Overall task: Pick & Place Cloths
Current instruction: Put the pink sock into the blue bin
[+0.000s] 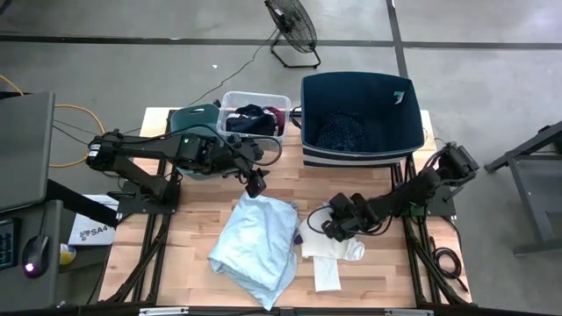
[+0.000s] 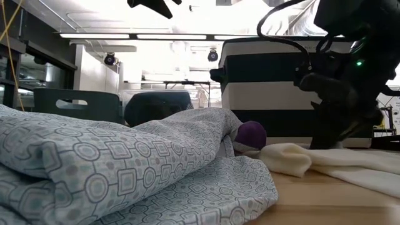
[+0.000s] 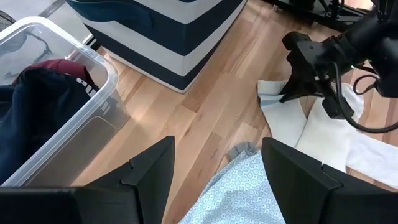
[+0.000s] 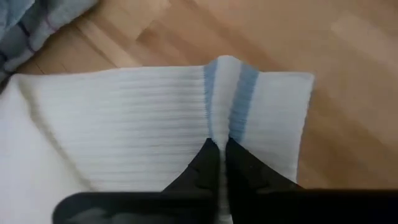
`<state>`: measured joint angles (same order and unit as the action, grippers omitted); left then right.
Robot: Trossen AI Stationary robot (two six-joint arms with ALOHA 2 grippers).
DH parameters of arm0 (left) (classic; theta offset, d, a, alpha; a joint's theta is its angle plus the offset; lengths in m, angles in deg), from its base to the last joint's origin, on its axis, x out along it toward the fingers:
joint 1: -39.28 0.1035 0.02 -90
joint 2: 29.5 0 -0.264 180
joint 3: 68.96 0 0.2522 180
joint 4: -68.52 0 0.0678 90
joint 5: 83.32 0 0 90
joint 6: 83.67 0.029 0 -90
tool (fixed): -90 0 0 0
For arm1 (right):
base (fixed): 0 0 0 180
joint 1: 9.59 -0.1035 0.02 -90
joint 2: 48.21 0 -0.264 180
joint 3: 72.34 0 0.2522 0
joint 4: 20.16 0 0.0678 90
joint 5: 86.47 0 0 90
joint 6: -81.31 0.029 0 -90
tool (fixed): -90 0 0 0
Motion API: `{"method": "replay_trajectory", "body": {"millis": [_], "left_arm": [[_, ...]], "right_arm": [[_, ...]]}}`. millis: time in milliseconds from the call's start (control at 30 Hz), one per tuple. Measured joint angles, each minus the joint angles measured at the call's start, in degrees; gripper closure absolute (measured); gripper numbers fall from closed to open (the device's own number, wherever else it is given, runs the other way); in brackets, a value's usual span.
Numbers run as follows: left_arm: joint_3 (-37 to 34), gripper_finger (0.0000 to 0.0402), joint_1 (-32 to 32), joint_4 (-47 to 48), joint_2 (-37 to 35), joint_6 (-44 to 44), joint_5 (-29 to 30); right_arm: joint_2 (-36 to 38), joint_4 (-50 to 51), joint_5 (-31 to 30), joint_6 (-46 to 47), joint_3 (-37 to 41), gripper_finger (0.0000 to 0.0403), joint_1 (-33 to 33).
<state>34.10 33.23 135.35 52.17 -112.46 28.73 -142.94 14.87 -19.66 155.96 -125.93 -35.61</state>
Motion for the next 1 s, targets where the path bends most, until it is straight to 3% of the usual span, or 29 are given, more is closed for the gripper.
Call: {"method": "replay_trajectory", "body": {"millis": [133,467,1000], "left_arm": [[0.0,0.0167,0.0,-0.1,0.0,-0.2,0.0],[0.0,0.0167,0.0,-2.8,0.0,-0.3,-0.9],[0.1,0.0167,0.0,-18.8,1.1,2.0,-2.4]], "right_arm": [[5.2,0.9,4.2,0.7,0.4,0.0398,-0.2],[21.8,-1.5,6.1,-4.7,0.2,0.0399,-0.1],[44.1,-18.2,-6.9,-23.6,0.0,0.0399,-0.1]]}}
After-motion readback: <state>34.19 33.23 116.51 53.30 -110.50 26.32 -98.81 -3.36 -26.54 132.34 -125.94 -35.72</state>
